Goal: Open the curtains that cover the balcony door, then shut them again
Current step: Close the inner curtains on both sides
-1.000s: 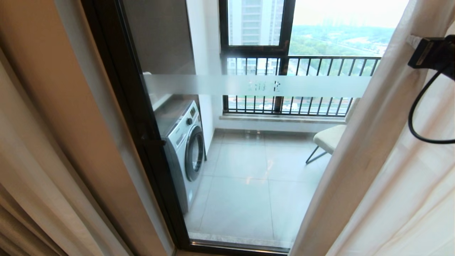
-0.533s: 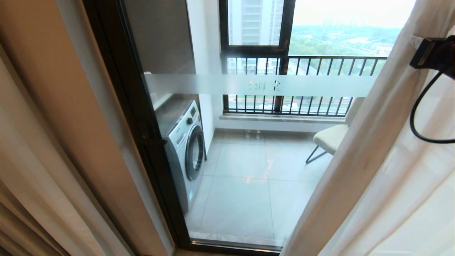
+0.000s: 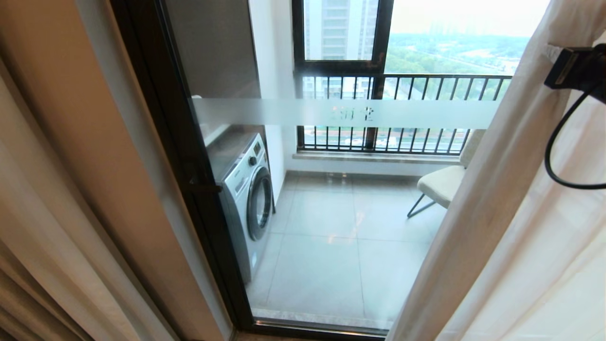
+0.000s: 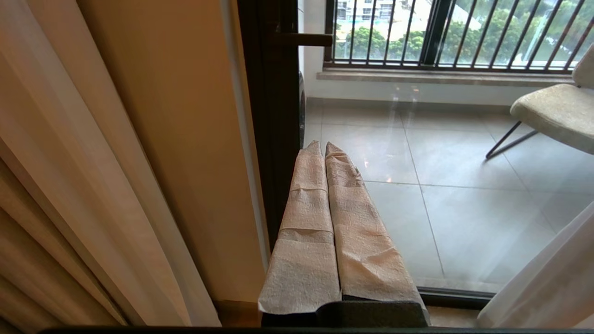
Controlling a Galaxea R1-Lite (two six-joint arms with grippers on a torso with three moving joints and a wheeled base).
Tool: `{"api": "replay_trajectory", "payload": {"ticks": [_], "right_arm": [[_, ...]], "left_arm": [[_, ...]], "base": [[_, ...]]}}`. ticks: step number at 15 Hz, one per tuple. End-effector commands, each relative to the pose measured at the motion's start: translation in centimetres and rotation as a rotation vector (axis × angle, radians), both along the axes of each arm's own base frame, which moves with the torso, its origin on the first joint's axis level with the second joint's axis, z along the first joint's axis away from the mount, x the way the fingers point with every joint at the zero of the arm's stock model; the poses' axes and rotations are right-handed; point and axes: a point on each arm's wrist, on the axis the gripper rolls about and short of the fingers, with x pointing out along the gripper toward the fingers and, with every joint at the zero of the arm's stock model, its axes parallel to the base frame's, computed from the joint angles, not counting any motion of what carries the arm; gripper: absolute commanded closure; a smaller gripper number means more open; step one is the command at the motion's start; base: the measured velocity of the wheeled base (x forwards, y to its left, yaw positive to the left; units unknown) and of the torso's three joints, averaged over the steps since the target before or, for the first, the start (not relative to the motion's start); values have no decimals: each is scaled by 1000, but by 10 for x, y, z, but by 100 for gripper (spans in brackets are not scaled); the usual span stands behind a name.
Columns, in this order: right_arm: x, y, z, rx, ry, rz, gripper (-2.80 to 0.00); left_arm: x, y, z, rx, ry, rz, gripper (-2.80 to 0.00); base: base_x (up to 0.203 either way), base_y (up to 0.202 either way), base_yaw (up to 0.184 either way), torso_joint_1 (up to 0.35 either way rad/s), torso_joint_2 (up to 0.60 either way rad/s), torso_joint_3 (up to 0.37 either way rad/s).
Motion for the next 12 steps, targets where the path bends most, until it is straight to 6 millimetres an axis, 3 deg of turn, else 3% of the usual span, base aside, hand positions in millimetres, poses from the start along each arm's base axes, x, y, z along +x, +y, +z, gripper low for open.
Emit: {"api": "replay_trajectory", "payload": {"ticks": [1,5,12], "right_arm": [[1,5,4,-1,-16,16,0],[9,31,10,-24,-34,63,0],[29,112,19,-4,-71,145,0]], "left_arm": [[0,0,0,0,-1,1,0],[0,0,0,0,-1,1,0],[0,0,0,0,-1,1,0]], "base": [[0,0,0,0,0,0],[0,0,0,0,0,0],[0,0,0,0,0,0]]}}
